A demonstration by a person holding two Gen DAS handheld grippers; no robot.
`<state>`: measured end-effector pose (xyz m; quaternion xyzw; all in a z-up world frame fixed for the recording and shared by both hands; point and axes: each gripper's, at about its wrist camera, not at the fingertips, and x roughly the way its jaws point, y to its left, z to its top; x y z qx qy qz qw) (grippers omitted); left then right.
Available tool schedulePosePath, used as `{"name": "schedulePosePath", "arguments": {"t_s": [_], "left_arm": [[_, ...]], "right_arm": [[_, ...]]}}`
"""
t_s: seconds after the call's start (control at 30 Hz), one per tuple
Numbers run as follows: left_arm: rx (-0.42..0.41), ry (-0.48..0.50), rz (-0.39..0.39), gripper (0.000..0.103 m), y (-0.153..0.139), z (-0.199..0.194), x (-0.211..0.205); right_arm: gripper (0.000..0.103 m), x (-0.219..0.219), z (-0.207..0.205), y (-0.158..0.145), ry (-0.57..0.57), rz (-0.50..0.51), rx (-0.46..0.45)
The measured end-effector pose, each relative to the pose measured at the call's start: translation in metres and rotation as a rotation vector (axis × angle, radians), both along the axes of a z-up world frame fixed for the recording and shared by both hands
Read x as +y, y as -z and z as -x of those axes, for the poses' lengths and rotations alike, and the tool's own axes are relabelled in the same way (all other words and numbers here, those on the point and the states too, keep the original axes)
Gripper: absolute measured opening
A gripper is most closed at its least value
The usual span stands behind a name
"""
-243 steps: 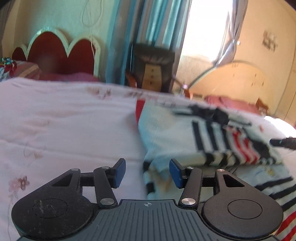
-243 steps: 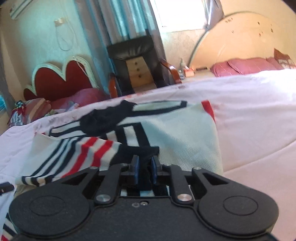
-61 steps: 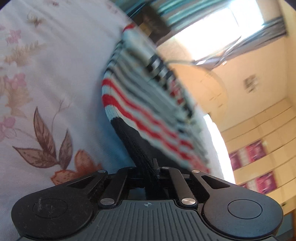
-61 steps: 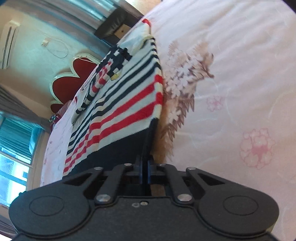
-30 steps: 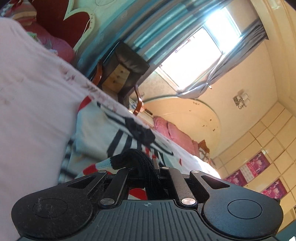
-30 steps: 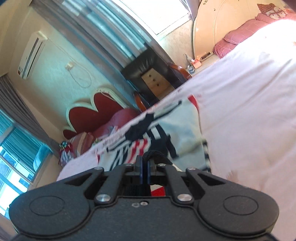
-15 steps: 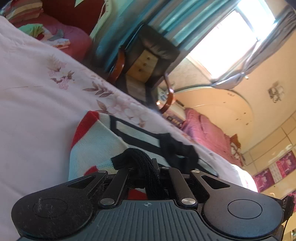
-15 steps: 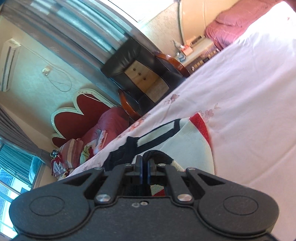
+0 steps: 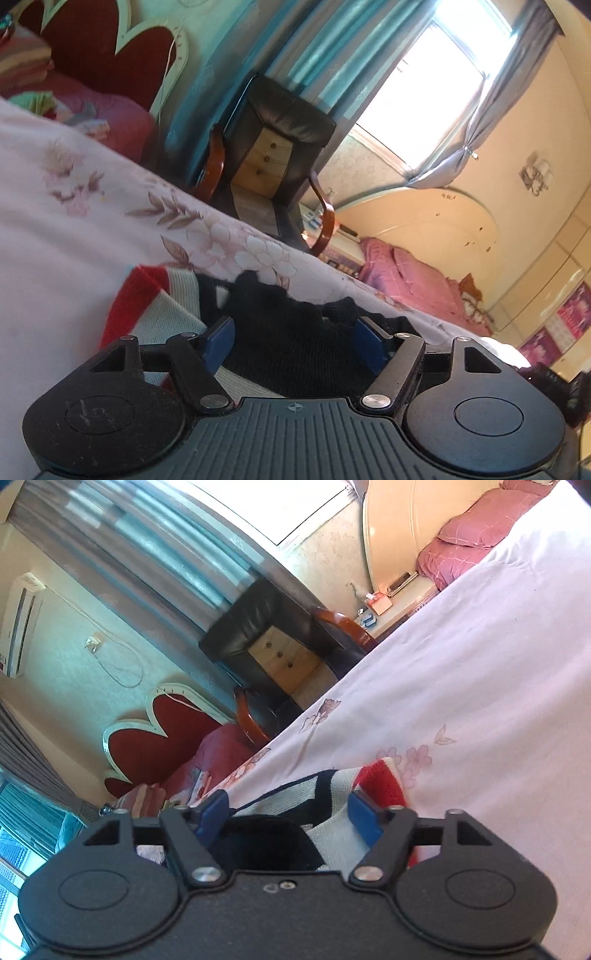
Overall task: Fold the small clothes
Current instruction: 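Lift the hem with both grippers and fold it over toward the collar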
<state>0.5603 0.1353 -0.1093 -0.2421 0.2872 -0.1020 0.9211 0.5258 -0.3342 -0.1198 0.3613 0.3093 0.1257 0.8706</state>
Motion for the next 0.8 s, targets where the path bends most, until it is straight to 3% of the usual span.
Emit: {"name": "schedulePosePath", "arguments": {"t_s": [0.1,0.27,0.33,0.4,0.43,0.5,0.57,0.67,0.8], "left_arm": [[0.0,0.027,-0.078,0.072,-0.009,-0.004,0.002],[0.133,0.063,-0.223,0.07,-0.005,-0.026,0.0],[0.136,0.063,-0.281,0.059,-0.004,-0.026,-0.007],[0.124,0.042,-0.371,0.032,-0.002,-0.022,-0.019],[0.114,0.029,-0.393,0.028,-0.002,-0.02,-0.021],[0.078,0.005,-0.384,0.004,-0.005,-0.015,-0.021],[0.028,-0.013,-0.378,0.005,-0.012,-0.009,-0.021],[-0.073,-0.028,-0.407,0.005,-0.026,0.001,-0.025],[-0.032,-0.041,-0.459,0.005,-0.019,-0.009,-0.025]], "right_arm": [[0.05,0.004,-0.002,-0.011,-0.052,0.071,-0.016],[0.05,0.027,-0.011,-0.025,-0.137,0.312,-0.004],[0.047,0.042,-0.017,-0.024,-0.192,0.401,0.02],[0.037,0.057,-0.017,-0.022,-0.226,0.522,0.023],[0.031,0.065,-0.014,-0.022,-0.239,0.575,0.015],[0.006,0.079,-0.01,-0.024,-0.258,0.654,-0.009],[0.005,0.088,-0.006,-0.027,-0.247,0.704,-0.04],[0.005,0.082,0.004,-0.038,-0.162,0.69,-0.103],[0.005,0.074,0.004,-0.033,-0.109,0.71,-0.125]]}}
